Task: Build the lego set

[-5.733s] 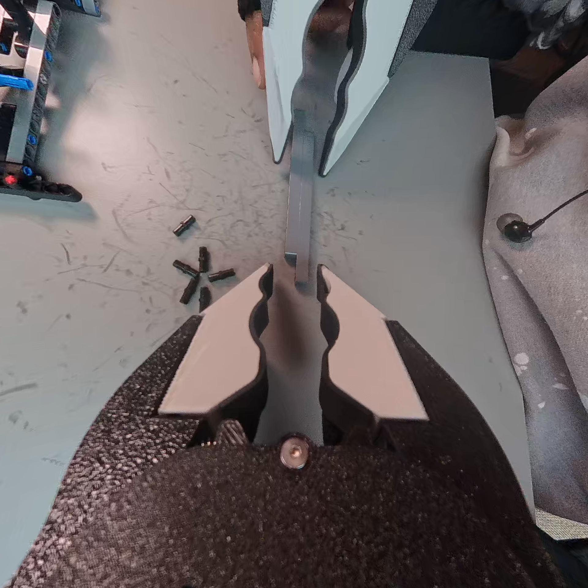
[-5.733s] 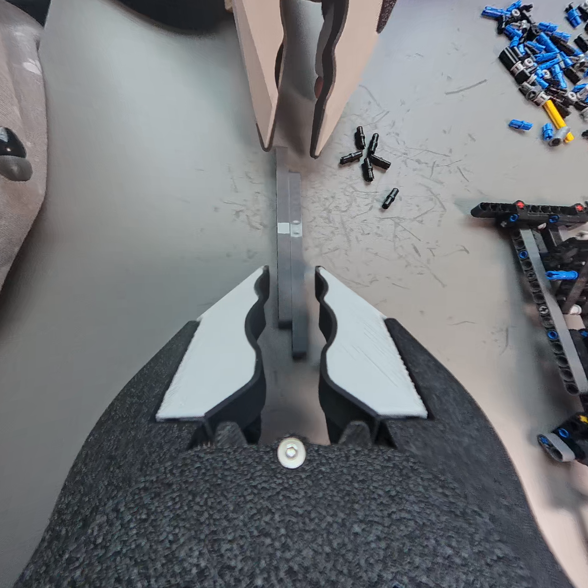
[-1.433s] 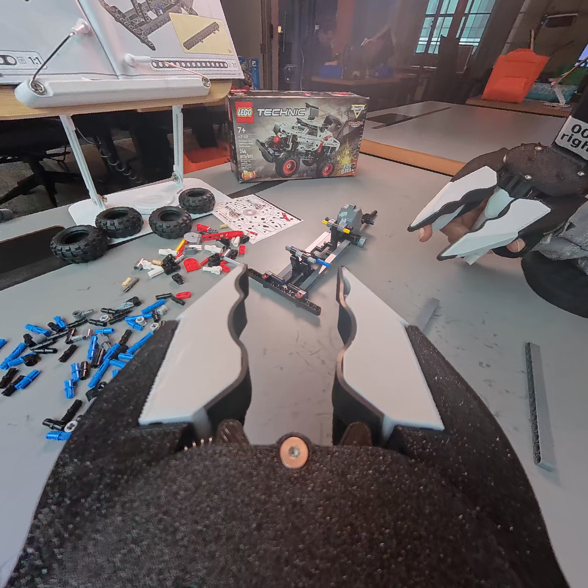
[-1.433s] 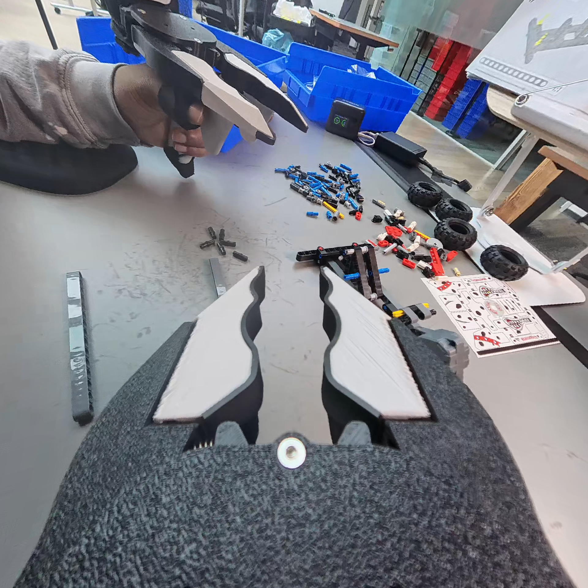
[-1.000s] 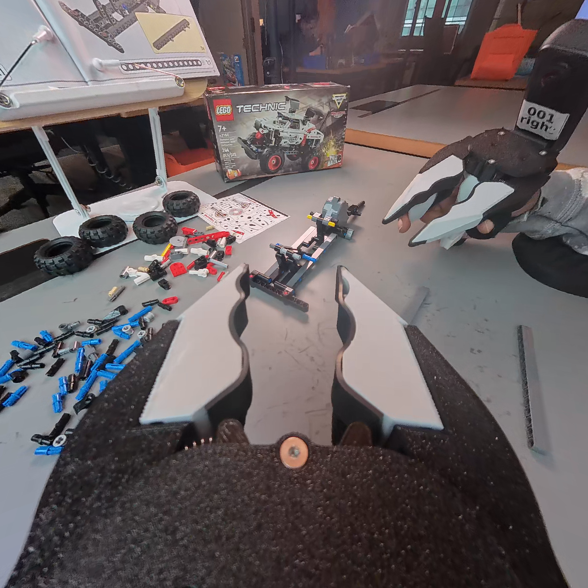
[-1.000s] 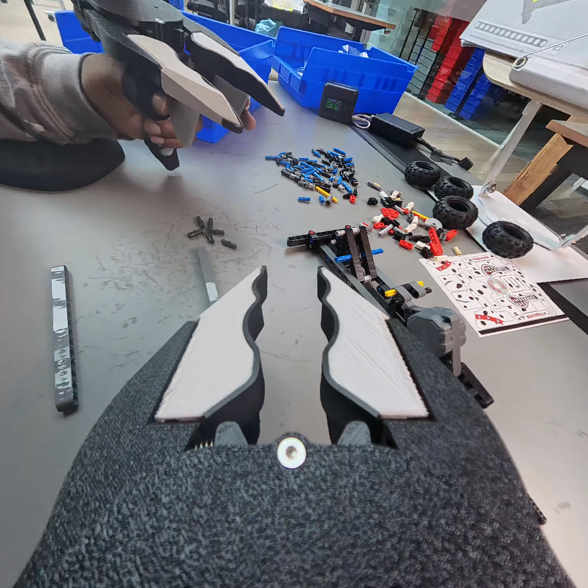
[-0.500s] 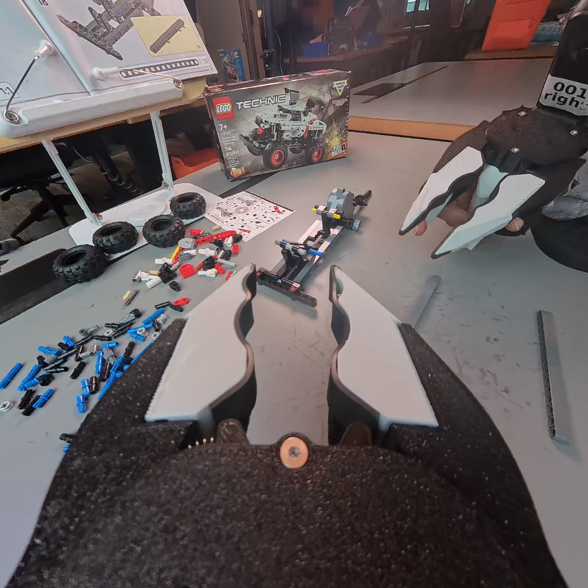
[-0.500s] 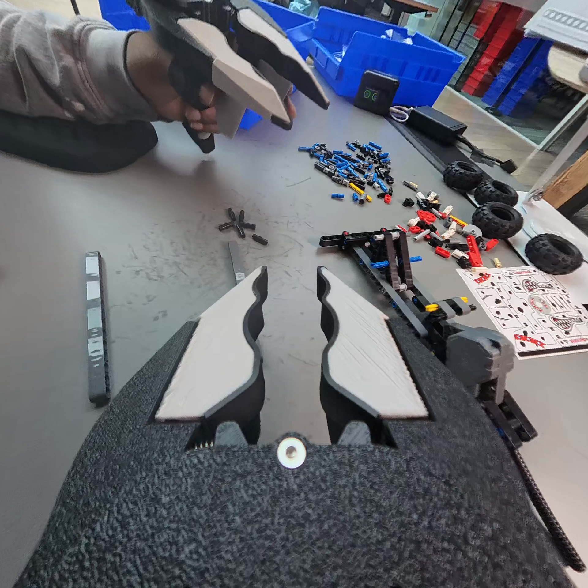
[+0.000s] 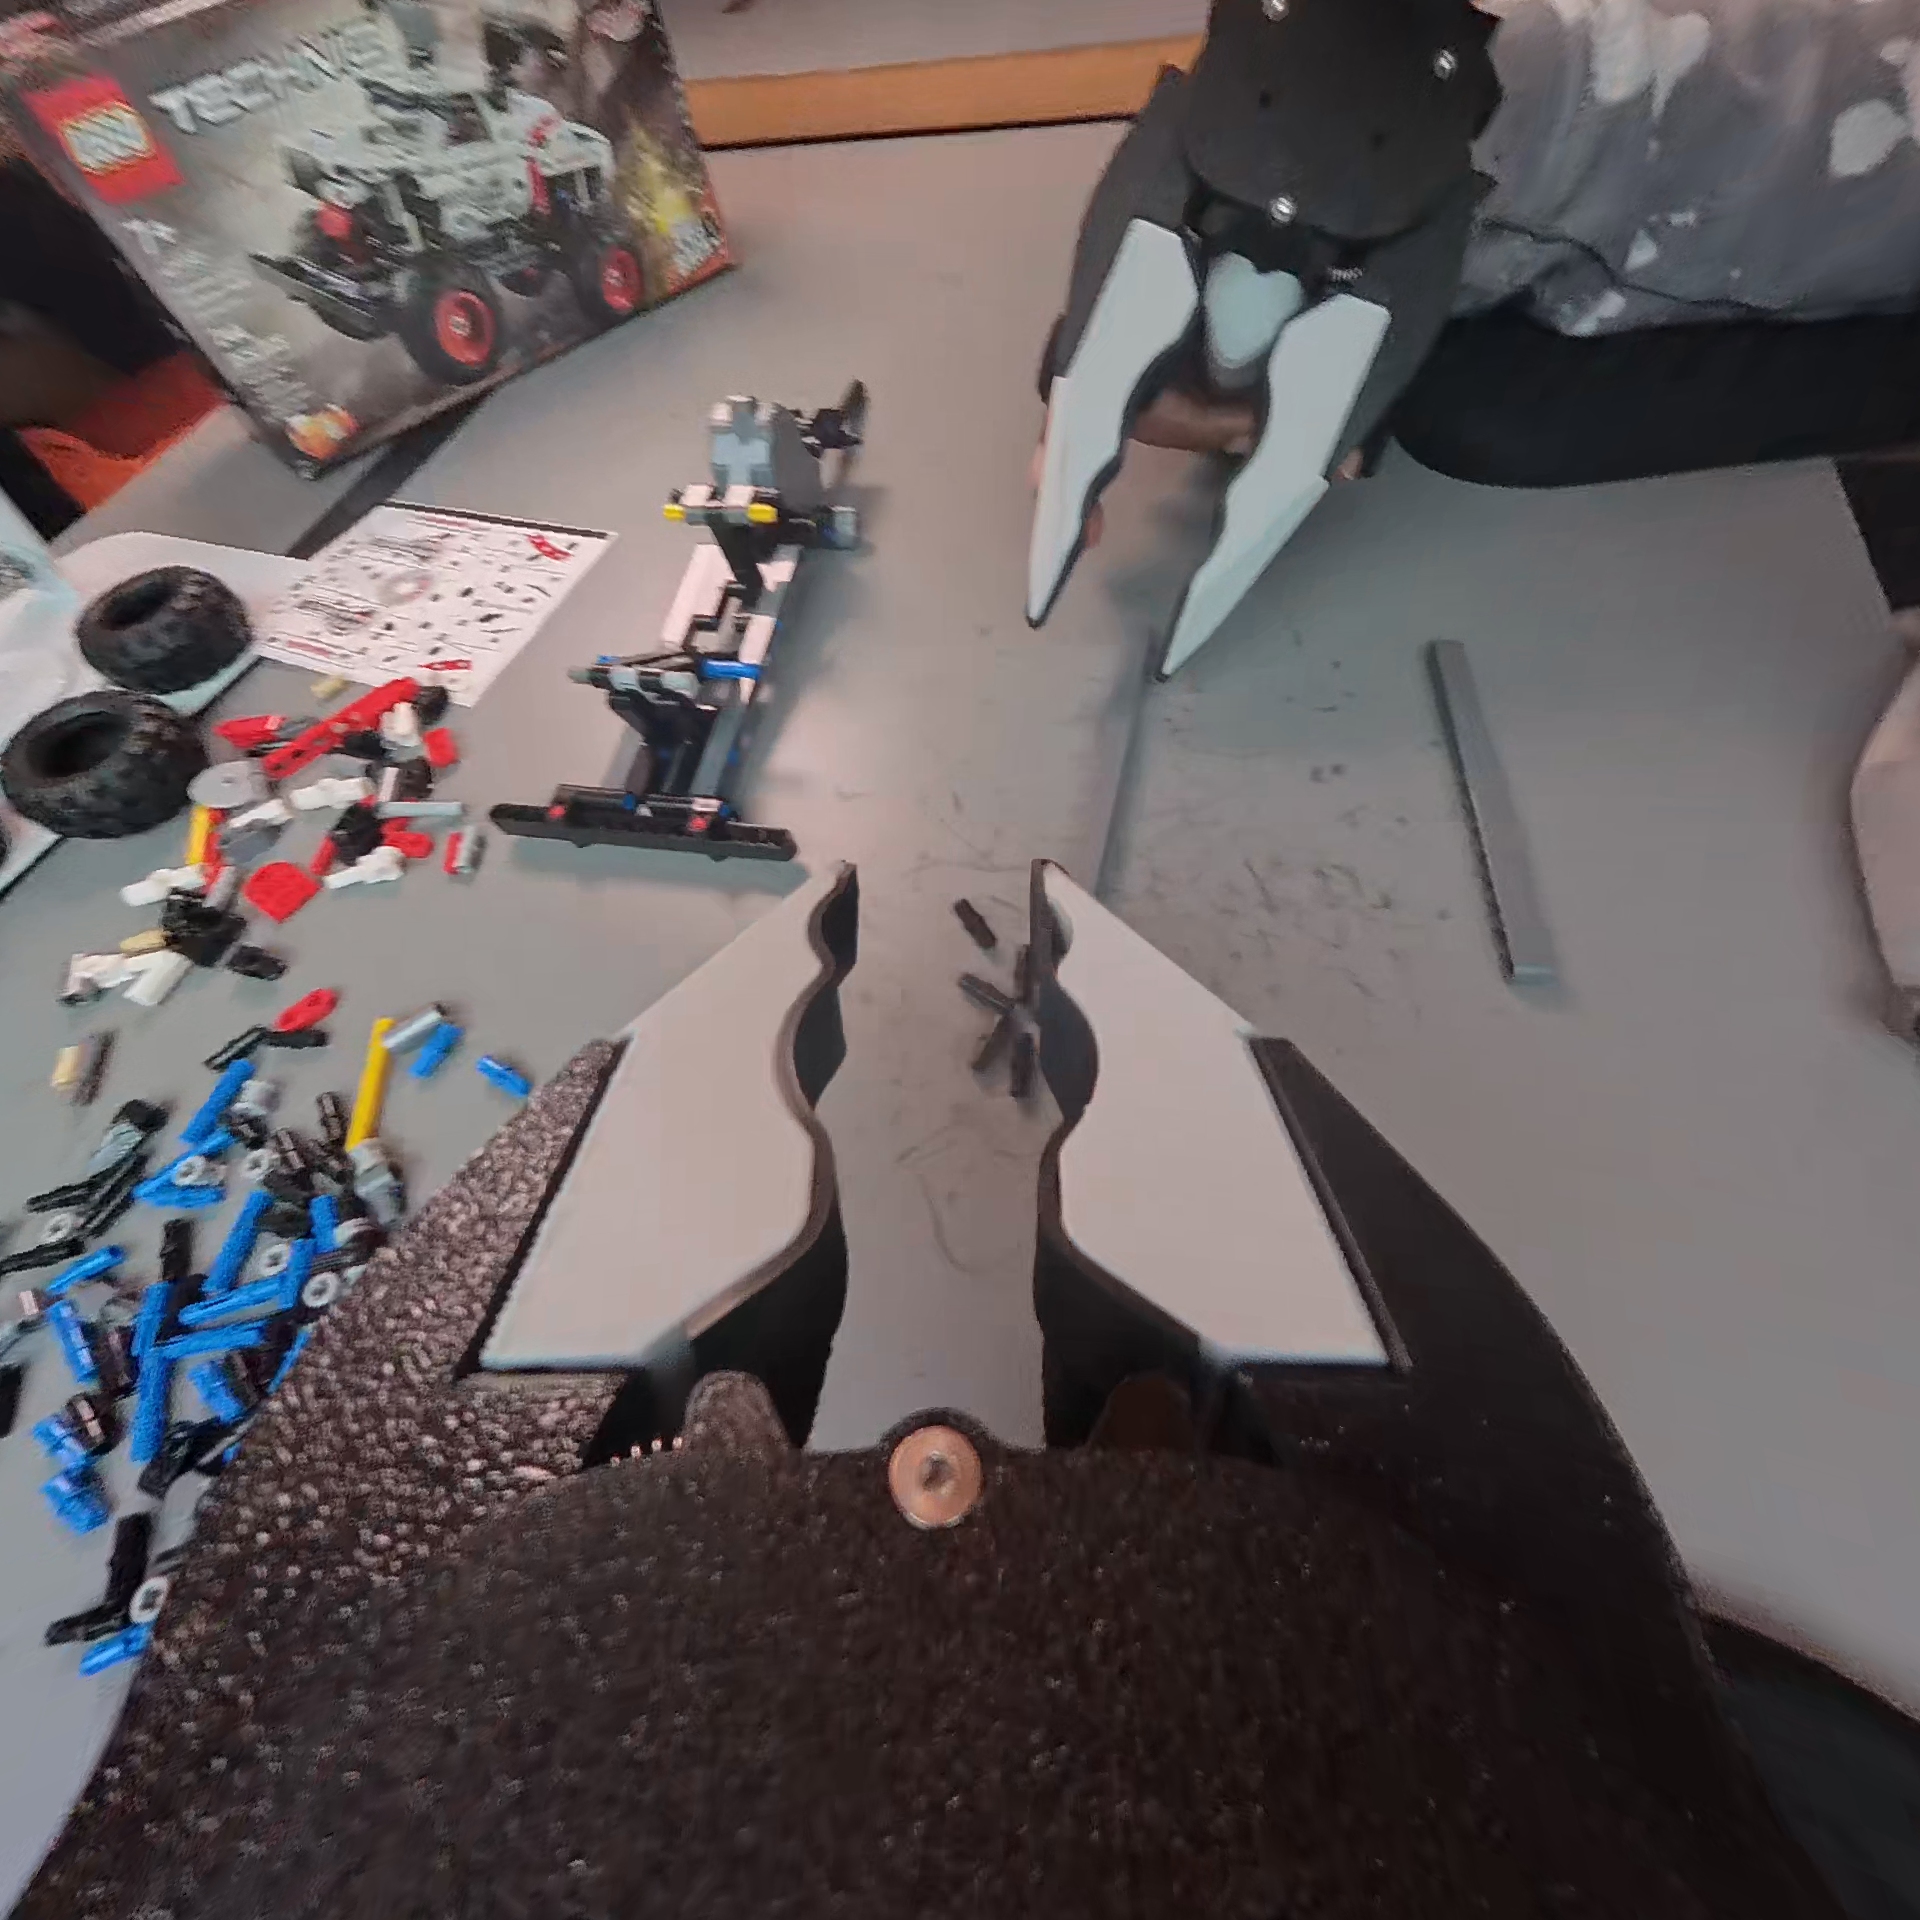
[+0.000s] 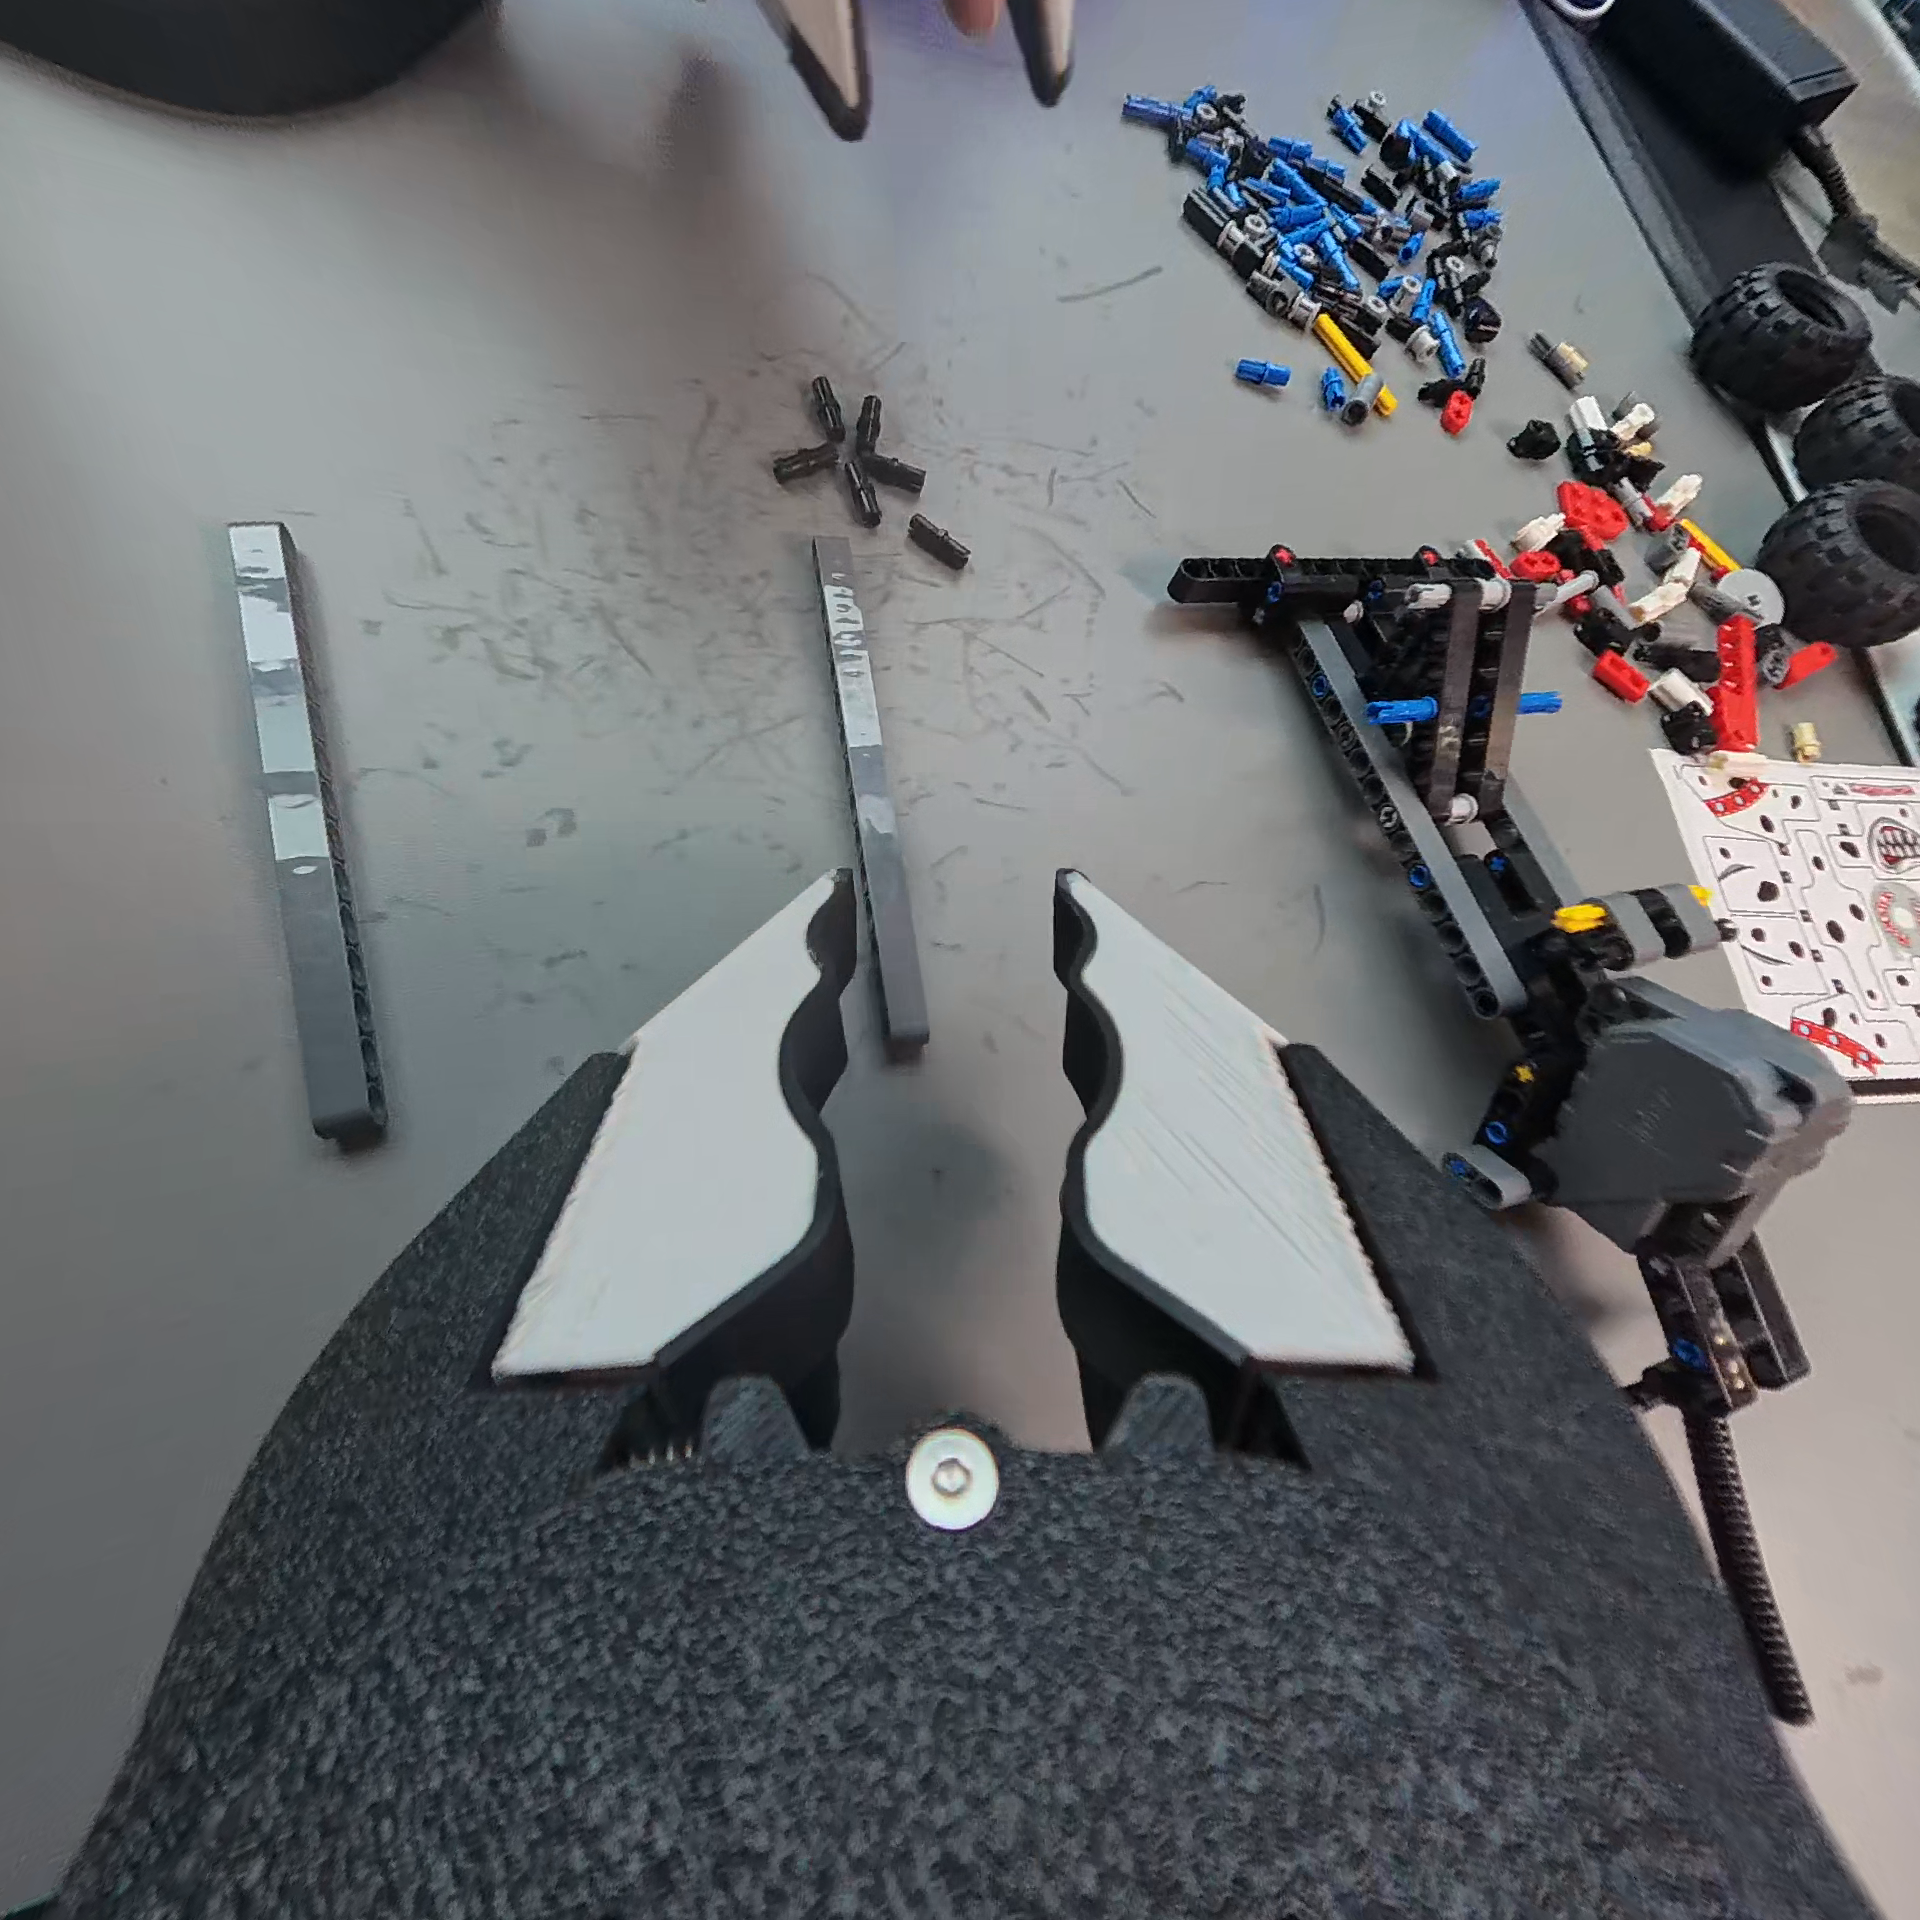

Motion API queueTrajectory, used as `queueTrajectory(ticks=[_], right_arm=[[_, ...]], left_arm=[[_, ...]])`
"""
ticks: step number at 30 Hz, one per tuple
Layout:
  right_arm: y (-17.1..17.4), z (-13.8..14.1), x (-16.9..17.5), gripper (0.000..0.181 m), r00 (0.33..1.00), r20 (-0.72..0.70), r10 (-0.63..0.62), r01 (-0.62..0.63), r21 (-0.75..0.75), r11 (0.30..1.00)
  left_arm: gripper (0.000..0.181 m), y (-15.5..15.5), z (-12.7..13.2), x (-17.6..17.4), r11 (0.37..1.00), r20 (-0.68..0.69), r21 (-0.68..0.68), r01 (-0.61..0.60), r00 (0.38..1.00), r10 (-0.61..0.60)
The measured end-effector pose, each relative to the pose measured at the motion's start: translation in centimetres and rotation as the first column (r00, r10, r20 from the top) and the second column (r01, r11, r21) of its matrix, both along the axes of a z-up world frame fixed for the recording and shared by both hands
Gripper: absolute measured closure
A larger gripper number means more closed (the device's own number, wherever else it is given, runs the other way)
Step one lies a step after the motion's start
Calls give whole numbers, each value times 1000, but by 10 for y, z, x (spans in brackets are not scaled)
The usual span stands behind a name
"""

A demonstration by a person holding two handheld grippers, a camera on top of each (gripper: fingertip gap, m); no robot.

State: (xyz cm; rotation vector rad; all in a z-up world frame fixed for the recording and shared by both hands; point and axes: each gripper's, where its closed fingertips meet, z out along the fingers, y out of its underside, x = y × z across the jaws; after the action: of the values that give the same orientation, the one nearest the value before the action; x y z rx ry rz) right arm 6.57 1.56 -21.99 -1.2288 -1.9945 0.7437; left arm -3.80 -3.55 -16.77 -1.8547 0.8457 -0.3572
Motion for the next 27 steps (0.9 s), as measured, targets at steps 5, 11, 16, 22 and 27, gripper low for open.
queueTrajectory(ticks=[5, 11, 16, 22, 27], right_arm=[[2, -11, 5, 151, 998, 64, -5, 5, -1, 1000], [3, -13, 5, 173, 997, 77, -21, 18, 38, 999], [-23, -7, 8, 175, 990, 136, 28, 2, -215, 977], [-54, 8, 20, 175, 970, 195, 148, 8, -627, 779], [-51, 4, 21, 174, 958, 257, 125, 79, -657, 749]], left_arm=[[150, -14, -29, 17, 991, -85, -93, 97, 991, -105], [150, -17, -43, 25, 985, -140, -130, 112, 981, -131], [146, -17, -41, 38, 987, -152, -101, 126, 978, -141], [149, -26, -54, 57, 978, -251, -101, 184, 946, -204], [170, -34, -62, 63, 965, -274, -143, 218, 928, -251]])
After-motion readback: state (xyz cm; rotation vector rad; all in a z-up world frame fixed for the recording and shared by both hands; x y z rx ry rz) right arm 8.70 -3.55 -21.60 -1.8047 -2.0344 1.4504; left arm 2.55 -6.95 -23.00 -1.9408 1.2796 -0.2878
